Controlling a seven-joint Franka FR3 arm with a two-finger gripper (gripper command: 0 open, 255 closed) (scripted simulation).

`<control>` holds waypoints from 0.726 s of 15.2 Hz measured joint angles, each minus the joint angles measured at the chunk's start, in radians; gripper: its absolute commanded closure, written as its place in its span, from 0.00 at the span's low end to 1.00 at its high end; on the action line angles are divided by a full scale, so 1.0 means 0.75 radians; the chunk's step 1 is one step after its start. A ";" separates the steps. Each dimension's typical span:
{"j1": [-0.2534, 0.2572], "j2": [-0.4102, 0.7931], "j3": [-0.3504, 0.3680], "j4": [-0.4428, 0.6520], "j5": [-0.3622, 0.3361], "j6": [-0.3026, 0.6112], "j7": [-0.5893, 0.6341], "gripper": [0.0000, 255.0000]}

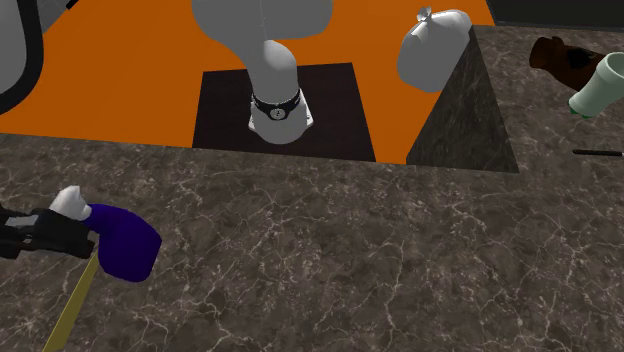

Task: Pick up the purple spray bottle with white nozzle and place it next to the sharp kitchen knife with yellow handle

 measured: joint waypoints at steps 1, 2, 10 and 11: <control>-0.001 -0.012 0.004 0.017 -0.005 -0.027 0.004 0.00; -0.001 -0.028 0.010 0.031 -0.012 -0.055 0.012 0.00; -0.002 -0.066 0.024 0.114 -0.025 -0.174 0.022 0.00; -0.002 -0.066 0.024 0.115 -0.025 -0.174 0.022 0.00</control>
